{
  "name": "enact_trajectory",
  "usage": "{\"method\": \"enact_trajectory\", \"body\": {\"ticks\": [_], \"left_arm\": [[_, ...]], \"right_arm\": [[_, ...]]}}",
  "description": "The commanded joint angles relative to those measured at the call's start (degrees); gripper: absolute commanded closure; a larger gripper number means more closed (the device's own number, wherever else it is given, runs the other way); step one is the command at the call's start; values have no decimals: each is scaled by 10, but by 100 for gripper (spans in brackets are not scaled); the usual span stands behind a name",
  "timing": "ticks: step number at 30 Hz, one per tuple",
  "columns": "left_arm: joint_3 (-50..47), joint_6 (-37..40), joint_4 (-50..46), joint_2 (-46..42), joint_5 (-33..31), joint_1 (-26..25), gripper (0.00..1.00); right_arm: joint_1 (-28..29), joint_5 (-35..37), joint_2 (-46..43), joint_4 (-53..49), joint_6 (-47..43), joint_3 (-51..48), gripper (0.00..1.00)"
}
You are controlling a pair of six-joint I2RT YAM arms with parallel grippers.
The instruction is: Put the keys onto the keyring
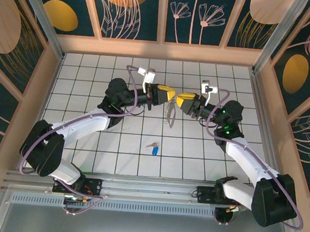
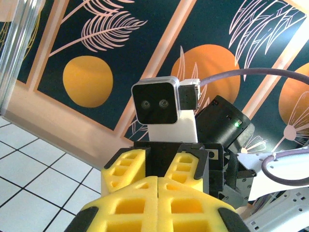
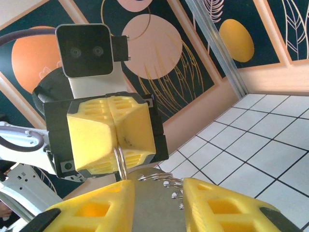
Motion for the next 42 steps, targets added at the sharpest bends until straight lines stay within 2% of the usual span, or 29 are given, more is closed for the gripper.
{"method": "enact_trajectory", "body": {"ticks": [1, 9, 21, 32, 36, 42], "left_arm": [[12, 11, 10, 5, 10, -2, 100], [9, 17, 6, -4, 5, -2, 100], [9, 19, 4, -2, 7, -3, 100], [10, 20, 5, 2, 11, -3, 100], [11, 20, 7, 4, 11, -3, 100], [13, 15, 12, 6, 11, -2, 100]], "right_arm": [[1, -22, -29, -23, -34, 24, 68], [-16, -13, -61, -69, -61, 9, 68], [-11, -29, -30, 6, -14, 18, 66], [7, -21, -5, 20, -16, 36, 68], [8, -19, -1, 23, -14, 38, 74], [12, -30, 5, 32, -12, 40, 99]]}}
